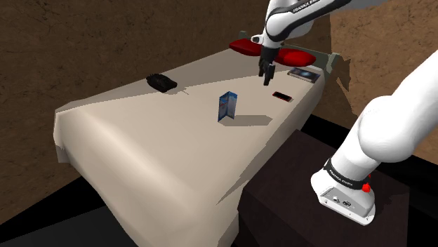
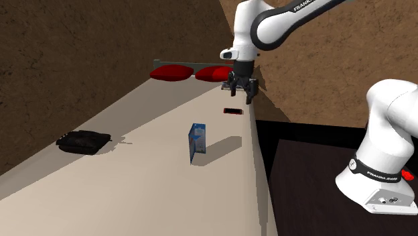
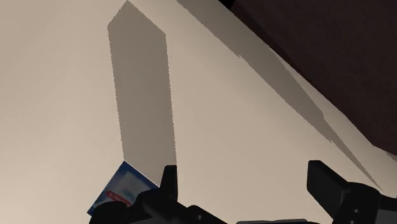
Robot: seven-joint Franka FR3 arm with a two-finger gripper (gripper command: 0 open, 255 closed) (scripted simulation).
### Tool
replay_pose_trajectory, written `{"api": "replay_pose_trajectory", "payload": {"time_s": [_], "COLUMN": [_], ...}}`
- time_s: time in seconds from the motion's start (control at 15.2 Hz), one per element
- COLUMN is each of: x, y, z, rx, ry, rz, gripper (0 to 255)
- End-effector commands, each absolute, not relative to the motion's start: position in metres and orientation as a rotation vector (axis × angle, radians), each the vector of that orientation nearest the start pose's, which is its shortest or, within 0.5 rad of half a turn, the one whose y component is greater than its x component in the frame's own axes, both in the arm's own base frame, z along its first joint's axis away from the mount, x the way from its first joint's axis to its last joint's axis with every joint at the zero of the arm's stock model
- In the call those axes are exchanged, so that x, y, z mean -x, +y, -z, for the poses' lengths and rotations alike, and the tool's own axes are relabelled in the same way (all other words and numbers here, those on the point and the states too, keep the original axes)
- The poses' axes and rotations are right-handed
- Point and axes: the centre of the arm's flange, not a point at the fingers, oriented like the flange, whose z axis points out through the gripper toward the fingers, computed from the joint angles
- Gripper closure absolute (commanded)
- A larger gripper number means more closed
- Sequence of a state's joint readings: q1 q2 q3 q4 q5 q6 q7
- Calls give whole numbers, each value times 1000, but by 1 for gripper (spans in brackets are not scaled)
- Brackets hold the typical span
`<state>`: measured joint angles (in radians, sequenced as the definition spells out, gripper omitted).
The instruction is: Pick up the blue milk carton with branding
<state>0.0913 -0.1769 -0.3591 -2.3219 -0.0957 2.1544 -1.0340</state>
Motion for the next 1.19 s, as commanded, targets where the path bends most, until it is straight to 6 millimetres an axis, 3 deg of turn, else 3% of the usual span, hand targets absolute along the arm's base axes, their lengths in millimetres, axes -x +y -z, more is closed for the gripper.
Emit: {"api": "replay_pose_trajectory", "payload": {"time_s": [0.0, 0.59, 1.12], "x": [-483, -571, -651], "y": [-140, -160, -156], "z": [-389, -312, -243], "rx": [2848, 2628, 2390], "ry": [-1359, -1737, -2043], "rz": [-16, -9, -2], "gripper": [0, 0, 0]}}
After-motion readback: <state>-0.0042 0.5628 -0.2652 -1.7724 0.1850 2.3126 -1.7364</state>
